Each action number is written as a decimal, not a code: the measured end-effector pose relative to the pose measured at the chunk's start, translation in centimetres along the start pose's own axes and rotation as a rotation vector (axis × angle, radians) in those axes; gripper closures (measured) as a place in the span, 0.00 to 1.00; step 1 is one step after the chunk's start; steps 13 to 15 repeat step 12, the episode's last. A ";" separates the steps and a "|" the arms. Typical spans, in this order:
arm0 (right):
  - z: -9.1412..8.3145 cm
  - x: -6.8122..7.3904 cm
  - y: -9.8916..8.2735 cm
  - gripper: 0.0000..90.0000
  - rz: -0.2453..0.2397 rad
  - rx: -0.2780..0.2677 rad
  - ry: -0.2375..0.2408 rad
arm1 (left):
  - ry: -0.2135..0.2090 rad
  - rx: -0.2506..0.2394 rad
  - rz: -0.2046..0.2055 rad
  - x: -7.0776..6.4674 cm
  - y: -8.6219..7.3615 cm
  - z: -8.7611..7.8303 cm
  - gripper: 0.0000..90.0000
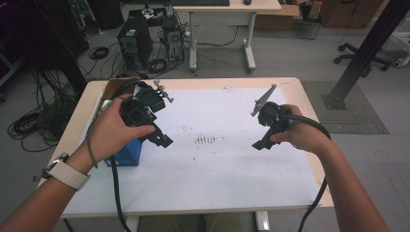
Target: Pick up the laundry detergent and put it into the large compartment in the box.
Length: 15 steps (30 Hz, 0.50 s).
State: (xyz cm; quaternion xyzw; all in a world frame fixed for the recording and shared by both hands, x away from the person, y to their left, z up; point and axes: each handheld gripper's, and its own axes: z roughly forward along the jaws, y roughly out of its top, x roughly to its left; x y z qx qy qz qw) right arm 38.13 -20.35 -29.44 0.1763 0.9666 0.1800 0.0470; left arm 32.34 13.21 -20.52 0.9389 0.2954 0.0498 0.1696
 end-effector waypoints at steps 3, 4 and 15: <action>0.0 0.0 0.1 0.10 -0.002 0.000 0.001 | 0.000 -0.003 -0.004 -0.1 0.0 0.1 0.11; 0.0 0.1 0.1 0.10 -0.002 -0.001 0.001 | 0.000 0.000 0.002 0.0 0.0 0.0 0.11; 0.2 0.0 0.1 0.10 -0.003 -0.001 0.001 | -0.001 -0.006 -0.009 0.1 -0.2 0.0 0.11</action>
